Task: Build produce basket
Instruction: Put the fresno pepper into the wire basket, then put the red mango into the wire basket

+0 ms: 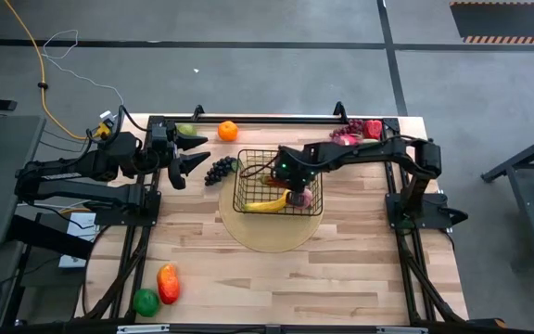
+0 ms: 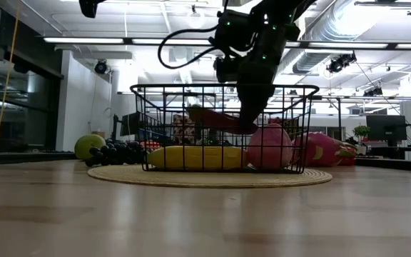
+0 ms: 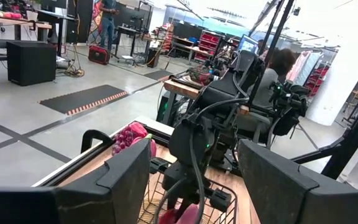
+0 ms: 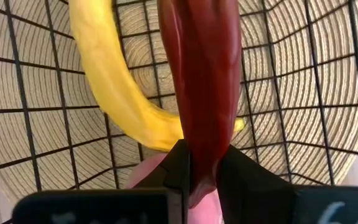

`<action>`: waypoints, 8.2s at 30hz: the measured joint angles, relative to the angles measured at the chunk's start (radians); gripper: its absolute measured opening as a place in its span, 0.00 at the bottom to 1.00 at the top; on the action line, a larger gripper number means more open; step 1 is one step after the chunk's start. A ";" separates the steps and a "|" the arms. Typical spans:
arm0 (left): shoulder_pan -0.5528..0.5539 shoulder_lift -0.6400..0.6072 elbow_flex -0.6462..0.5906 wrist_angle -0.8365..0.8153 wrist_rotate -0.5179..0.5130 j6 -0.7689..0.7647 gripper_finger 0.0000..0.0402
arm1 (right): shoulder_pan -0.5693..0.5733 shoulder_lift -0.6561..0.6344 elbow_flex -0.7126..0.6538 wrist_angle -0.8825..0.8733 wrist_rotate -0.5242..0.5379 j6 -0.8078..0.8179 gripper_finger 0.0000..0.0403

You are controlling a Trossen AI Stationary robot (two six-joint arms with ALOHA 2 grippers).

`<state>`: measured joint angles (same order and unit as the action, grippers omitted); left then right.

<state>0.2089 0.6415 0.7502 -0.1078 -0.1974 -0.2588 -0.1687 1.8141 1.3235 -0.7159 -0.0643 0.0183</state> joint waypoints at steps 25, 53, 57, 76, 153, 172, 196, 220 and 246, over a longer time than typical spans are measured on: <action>0.000 0.000 0.000 0.000 0.000 0.000 0.58 | 0.006 0.007 -0.001 0.001 0.239 0.031 0.23; 0.000 0.000 0.000 -0.003 0.007 0.000 0.58 | 0.022 -0.746 -0.462 0.223 0.128 0.371 0.50; 0.000 0.000 0.000 -0.003 0.007 0.013 0.58 | 0.043 -0.903 -0.614 0.560 0.111 0.498 0.50; 0.000 0.004 0.000 -0.003 0.002 0.026 0.58 | 0.052 -0.997 -0.720 0.871 0.120 0.524 0.50; -1.040 0.673 0.106 -0.751 0.352 0.139 0.95 | 0.052 -0.996 -0.721 0.757 0.121 0.543 0.50; -1.033 0.709 -0.064 -0.540 0.350 0.216 0.95 | 0.052 -0.996 -0.721 0.757 0.121 0.569 0.50; -1.035 0.872 -0.063 -0.461 0.339 0.271 0.95 | 0.052 -0.996 -0.721 0.756 0.122 0.569 0.50; -0.949 0.817 -0.054 -0.477 0.334 0.289 0.69 | 0.052 -0.996 -0.721 0.755 0.122 0.569 0.50; -0.160 0.256 0.182 -0.234 -0.122 0.212 0.69 | 0.052 -0.995 -0.721 0.739 0.166 0.569 0.50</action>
<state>0.0491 0.8976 0.9317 -0.3415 -0.3194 -0.0465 -0.1169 0.8187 0.6029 0.0236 0.1018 0.5873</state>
